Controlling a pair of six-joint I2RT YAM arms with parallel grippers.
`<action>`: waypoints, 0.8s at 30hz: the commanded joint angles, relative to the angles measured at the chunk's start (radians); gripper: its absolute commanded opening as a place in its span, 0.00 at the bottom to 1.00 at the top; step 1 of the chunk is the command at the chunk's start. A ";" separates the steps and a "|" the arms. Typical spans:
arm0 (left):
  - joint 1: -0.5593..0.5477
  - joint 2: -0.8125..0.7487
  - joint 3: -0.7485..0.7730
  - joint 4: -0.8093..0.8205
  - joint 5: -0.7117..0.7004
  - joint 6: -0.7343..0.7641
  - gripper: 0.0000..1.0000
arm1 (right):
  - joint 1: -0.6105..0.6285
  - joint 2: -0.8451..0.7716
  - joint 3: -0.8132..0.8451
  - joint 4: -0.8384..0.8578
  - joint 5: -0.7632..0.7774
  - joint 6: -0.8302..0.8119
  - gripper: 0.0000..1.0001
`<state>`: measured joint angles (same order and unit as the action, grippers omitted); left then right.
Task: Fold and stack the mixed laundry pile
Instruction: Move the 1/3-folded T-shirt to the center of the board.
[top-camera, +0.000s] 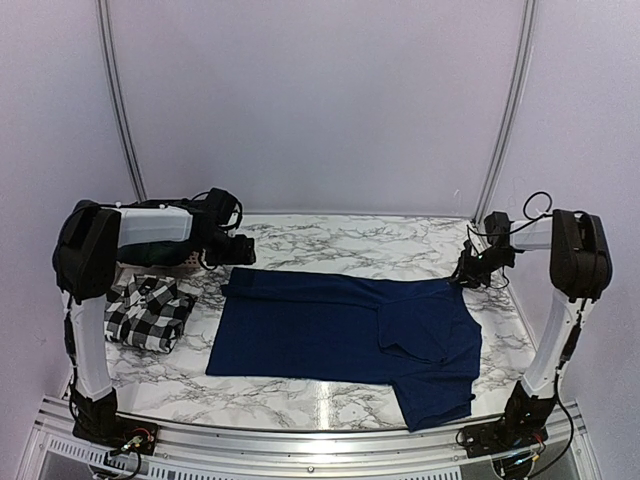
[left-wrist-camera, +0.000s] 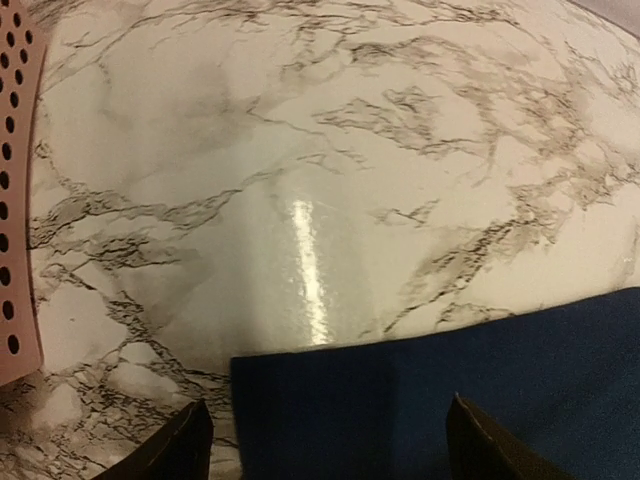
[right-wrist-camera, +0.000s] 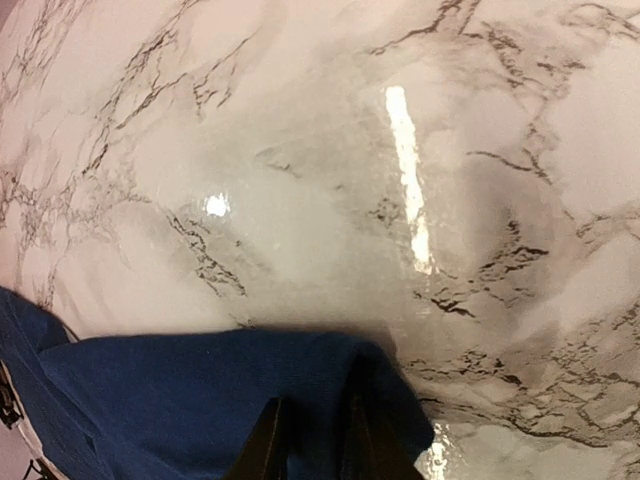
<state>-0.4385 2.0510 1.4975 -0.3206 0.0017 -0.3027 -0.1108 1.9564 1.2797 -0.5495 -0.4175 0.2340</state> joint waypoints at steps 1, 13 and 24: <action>0.040 0.041 0.032 -0.061 -0.009 -0.031 0.82 | -0.003 0.022 0.033 0.018 0.013 -0.003 0.16; 0.057 0.132 0.085 -0.075 0.078 -0.038 0.67 | -0.004 0.026 0.056 0.012 0.010 -0.007 0.00; 0.115 0.132 0.081 -0.074 0.026 -0.069 0.00 | -0.026 0.020 0.071 0.041 0.048 0.009 0.00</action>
<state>-0.3565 2.1727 1.5604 -0.3717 0.0708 -0.3698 -0.1165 1.9778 1.2991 -0.5385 -0.4007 0.2337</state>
